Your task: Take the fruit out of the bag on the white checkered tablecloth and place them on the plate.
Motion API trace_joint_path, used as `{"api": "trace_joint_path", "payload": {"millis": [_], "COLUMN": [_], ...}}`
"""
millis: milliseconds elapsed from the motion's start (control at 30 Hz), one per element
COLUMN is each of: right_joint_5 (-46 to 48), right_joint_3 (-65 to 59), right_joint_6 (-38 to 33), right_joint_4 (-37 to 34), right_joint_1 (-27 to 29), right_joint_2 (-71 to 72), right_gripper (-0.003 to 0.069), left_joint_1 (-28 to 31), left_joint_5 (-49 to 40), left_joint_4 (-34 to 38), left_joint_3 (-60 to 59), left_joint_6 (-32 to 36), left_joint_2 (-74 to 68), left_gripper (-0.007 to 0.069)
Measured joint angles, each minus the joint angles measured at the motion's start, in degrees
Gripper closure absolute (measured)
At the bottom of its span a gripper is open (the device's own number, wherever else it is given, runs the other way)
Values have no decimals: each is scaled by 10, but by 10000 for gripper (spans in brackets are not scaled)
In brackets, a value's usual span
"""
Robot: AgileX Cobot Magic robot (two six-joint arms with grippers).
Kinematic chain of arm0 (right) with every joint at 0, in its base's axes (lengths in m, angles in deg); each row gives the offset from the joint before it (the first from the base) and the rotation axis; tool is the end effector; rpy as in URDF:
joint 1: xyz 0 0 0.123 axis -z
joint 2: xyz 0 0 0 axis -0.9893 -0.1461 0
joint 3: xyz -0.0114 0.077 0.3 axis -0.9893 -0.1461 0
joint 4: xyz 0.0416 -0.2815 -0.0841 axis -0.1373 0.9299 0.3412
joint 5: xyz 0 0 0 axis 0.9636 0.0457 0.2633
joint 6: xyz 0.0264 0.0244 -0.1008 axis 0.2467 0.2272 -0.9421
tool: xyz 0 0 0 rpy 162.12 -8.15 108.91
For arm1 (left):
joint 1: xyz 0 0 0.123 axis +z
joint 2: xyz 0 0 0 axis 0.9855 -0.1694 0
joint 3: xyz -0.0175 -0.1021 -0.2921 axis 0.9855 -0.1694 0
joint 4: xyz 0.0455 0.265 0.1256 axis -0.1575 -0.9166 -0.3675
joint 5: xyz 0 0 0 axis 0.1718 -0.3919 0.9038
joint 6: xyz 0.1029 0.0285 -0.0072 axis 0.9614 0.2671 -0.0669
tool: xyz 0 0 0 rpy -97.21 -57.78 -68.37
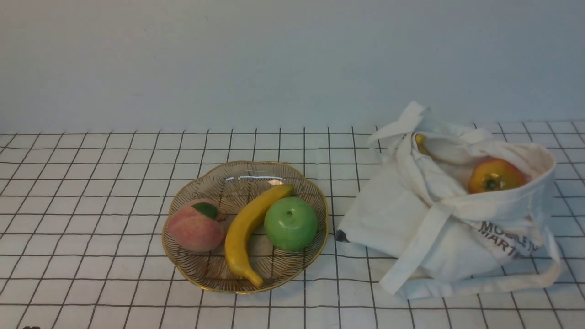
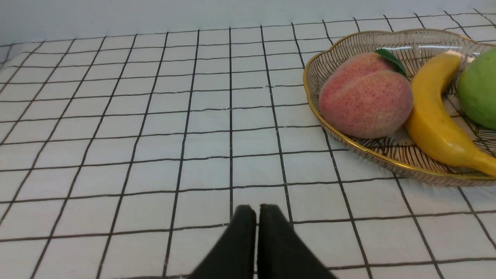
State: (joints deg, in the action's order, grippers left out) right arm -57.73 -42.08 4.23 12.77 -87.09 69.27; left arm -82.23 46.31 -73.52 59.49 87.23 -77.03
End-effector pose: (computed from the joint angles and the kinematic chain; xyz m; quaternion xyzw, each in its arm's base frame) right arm 0.0852 0.0109 0.1808 -0.0864 0.7976 0.0083 0.5969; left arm 0.0880 -0.0050 0.1643 0.0303 0.8076 -0.0097 0.5889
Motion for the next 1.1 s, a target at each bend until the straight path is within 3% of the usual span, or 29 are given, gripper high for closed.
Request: {"api": "trace_joint_path", "payload": {"millis": [200,1100], "right_joint_5": [-4,-8], "right_joint_3": [-22,-23], "right_joint_6": [1,0], "right_joint_4": [-4,-4], "right_joint_1": [33,34], "right_joint_2": [-1,-1], "right_gripper": [673,673], "left_joint_1": [0,0], "left_joint_5": [0,0], "left_joint_4": [0,0], "left_joint_3": [0,0], "left_joint_6": [0,0], "left_joint_2": [0,0], "left_gripper": [632,632]}}
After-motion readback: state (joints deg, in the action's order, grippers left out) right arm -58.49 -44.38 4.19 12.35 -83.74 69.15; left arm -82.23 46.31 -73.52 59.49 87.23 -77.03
